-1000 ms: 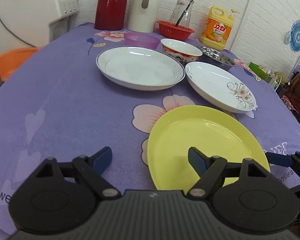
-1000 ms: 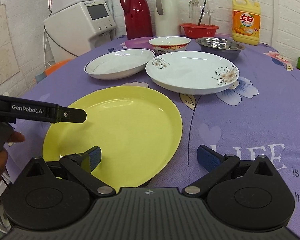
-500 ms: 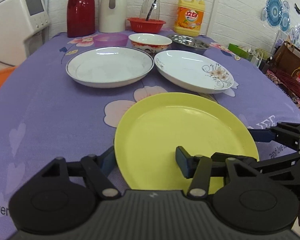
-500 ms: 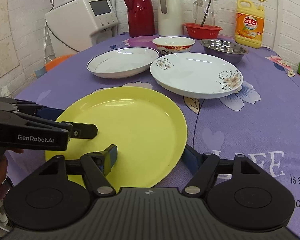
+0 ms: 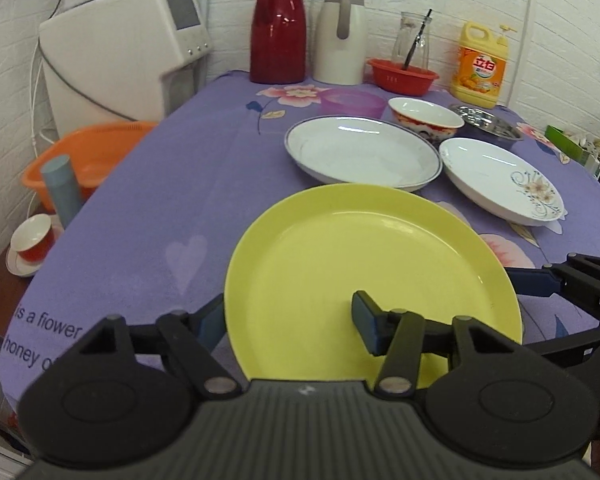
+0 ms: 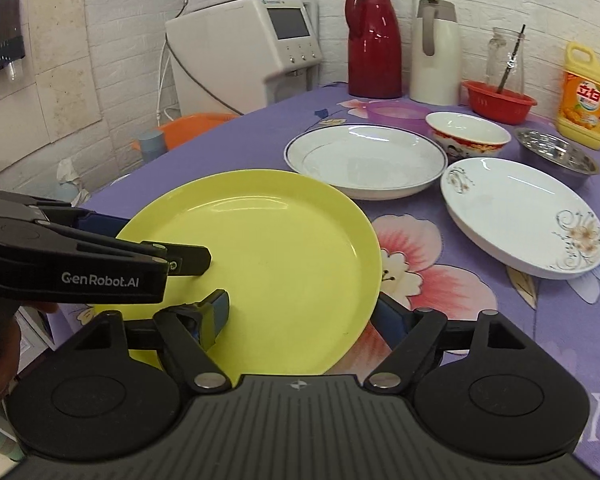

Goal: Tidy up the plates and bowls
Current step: 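Lift the yellow plate with the left gripper toward the plain white plate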

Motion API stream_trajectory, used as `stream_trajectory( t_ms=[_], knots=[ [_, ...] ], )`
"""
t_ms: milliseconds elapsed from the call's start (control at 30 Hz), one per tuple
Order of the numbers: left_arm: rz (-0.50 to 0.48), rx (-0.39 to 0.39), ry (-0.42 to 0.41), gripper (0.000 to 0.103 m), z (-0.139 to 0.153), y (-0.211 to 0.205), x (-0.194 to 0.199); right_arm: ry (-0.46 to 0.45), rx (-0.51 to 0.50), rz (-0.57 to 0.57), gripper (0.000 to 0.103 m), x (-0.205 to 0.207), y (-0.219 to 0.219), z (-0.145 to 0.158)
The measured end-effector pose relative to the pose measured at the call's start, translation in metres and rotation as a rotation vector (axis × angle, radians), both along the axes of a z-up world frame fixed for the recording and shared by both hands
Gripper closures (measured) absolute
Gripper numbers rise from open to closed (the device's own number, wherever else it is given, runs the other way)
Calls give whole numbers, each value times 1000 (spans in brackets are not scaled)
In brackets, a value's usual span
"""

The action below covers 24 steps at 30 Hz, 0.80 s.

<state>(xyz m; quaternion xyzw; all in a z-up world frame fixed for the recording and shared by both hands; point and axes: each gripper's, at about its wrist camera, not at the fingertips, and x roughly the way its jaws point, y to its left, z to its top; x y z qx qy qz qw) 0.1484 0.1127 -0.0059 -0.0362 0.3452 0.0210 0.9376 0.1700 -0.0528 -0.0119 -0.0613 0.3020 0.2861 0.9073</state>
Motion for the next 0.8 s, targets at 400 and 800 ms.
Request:
stream_trajectory(
  t_ms=[400, 800],
  knots=[
    [-38, -54, 2, 45, -19, -3, 28, 28, -31, -39, 0, 18, -1, -10],
    [-47, -162, -5, 34, -12, 17, 30, 78, 68, -23, 0, 20, -22, 1]
  ],
)
